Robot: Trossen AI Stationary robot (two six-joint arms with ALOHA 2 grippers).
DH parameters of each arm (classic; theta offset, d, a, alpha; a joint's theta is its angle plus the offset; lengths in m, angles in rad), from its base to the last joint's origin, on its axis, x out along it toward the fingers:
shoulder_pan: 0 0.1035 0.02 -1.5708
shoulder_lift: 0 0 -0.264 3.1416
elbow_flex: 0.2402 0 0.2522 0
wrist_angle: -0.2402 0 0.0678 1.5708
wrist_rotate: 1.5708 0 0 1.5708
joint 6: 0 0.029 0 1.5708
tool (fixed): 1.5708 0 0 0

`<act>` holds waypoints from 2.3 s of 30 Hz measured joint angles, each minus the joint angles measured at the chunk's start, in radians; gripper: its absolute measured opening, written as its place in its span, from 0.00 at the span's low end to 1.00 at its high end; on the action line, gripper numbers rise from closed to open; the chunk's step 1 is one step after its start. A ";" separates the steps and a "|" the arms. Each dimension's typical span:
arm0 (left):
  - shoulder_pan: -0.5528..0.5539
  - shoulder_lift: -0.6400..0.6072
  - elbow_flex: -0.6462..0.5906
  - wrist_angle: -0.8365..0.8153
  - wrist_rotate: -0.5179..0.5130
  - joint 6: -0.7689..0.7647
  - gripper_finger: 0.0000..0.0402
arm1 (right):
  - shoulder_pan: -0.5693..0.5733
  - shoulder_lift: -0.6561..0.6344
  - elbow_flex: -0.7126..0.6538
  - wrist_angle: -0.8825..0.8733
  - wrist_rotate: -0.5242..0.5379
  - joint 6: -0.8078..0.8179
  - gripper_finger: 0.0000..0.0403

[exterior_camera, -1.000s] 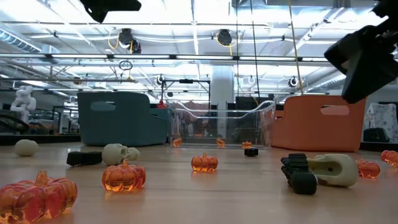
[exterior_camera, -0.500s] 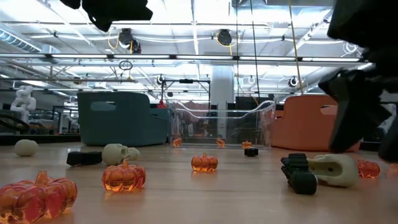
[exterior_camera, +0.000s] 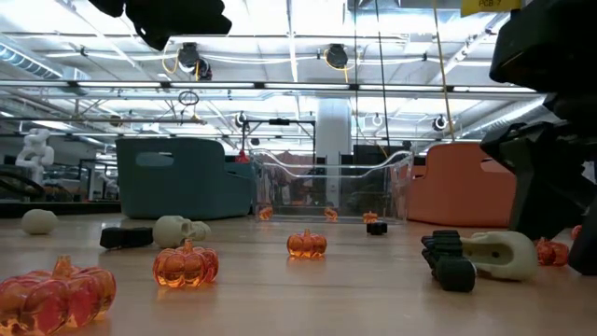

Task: Sort Halloween decoration
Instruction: Put the orange pumpkin toy into the transparent bin

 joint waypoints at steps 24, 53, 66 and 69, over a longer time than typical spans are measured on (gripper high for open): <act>0.000 0.000 0.000 -0.001 0.000 0.001 0.35 | 0.000 -0.001 -0.002 0.009 -0.003 -0.027 0.15; 0.000 0.000 0.000 0.022 -0.001 0.007 0.35 | -0.056 -0.239 -0.003 0.517 0.280 -0.698 0.15; 0.000 0.000 0.000 0.021 -0.002 0.006 0.35 | -0.107 -0.240 -0.003 0.582 0.277 -0.920 0.15; 0.000 0.000 0.000 0.021 -0.002 0.002 0.35 | -0.107 -0.240 -0.003 0.583 0.277 -0.996 0.15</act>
